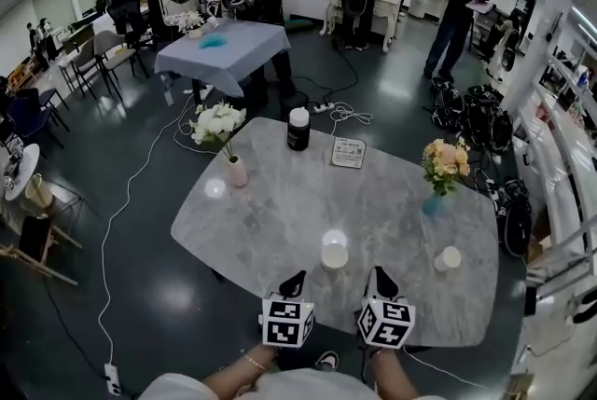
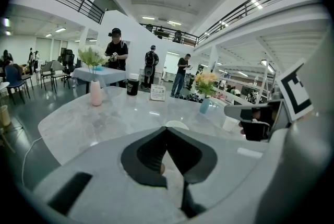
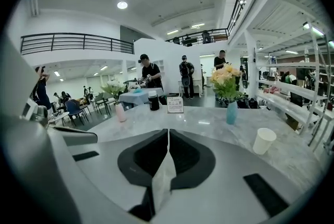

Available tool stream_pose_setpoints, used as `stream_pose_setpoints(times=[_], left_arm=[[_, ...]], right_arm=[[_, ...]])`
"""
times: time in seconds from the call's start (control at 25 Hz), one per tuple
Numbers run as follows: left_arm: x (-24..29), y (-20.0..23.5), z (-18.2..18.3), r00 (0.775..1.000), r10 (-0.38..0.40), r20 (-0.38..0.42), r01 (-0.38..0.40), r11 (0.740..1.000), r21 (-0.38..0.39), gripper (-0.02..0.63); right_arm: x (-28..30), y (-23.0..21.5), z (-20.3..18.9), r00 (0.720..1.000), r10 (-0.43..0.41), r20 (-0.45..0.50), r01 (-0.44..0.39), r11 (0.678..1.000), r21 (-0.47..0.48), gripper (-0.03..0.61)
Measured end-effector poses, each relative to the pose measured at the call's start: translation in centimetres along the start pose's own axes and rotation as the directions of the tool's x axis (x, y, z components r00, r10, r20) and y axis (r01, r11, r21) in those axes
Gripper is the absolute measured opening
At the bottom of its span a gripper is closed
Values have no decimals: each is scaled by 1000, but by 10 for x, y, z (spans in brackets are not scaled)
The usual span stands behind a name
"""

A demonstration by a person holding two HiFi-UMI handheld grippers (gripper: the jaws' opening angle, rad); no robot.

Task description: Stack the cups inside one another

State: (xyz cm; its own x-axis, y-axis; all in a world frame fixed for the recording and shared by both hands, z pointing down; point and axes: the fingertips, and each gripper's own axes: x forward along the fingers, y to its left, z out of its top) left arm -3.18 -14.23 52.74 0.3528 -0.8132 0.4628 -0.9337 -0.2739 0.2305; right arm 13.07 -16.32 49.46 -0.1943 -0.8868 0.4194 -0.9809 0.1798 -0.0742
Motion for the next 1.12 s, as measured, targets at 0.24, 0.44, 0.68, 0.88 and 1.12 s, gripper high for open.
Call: stream_pose_setpoints(times=[0.24,0.44,0.68,0.88,1.12], left_arm=[[9,-22,17,999,-36,38,35,999,26,-3],[10,-29,23,998,-47,43,46,998,32,-3],[14,-34,21,998,-46,34,44,998,53,-3],[14,-36,23,999,-35,34,33,997,65,-3],[14,-38,18,999,-43,23,41,998,48,-3]], right_arm=[[-17,-21,4,999,-27,31,27,1000,2,15],[-24,-26,1,999,-44,24,44,999,12,15],[-22,-33,-2,999,-45,17,44,999,23,15],[-23,-33,-2,999,-45,15,45,999,22,15],[-26,-35,-7,998,-58,8,58,998,30,15]])
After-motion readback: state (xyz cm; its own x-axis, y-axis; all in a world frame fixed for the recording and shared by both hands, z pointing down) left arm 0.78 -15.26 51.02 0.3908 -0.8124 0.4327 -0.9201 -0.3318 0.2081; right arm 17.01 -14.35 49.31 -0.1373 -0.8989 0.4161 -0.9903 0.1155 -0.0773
